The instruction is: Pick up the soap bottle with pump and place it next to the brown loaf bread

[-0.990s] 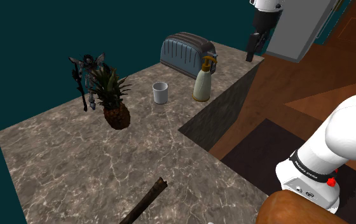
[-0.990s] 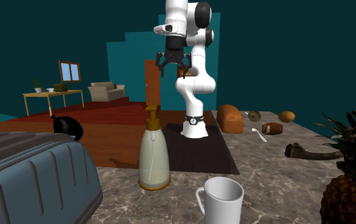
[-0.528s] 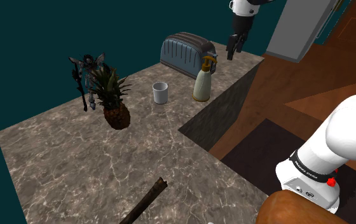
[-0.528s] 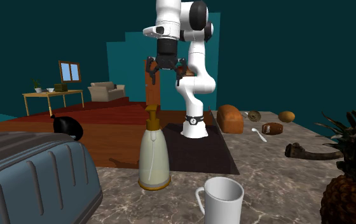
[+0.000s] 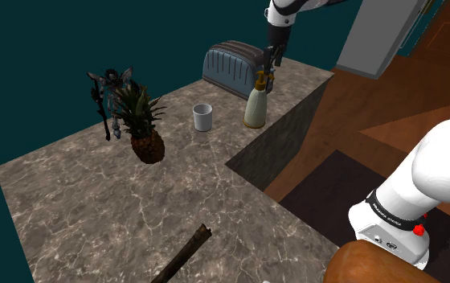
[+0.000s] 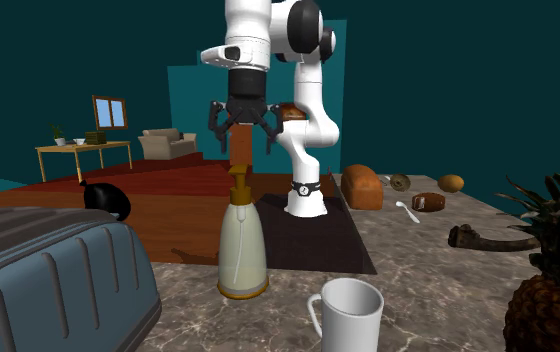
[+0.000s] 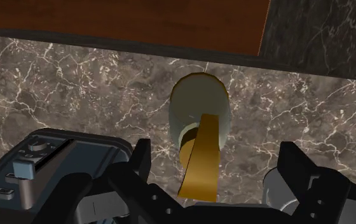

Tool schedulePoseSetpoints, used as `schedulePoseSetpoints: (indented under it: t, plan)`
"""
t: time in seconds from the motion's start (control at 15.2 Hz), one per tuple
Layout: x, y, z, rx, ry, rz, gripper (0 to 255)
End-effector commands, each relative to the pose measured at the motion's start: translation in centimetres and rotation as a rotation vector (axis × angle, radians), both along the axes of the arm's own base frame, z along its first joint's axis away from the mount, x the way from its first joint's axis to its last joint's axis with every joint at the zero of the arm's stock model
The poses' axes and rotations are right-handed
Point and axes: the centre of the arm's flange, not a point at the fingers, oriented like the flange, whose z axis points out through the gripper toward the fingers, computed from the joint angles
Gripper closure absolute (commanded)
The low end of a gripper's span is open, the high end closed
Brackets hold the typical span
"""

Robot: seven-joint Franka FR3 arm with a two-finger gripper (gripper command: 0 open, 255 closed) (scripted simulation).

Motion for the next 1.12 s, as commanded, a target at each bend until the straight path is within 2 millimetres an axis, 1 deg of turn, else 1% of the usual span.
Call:
schedulePoseSetpoints:
  t: [0.0,0.07,0.59,1.06]
  plan:
    - [2.4,-0.1,-0.8,0.003,-0.004,0.010,0]
    - [3.0,-0.1,-1.0,0.004,-0.005,0.013,0]
    - [3.1,-0.2,-5.0,0.004,-0.005,0.013,0]
    - [3.1,-0.3,-5.0,0.004,-0.005,0.013,0]
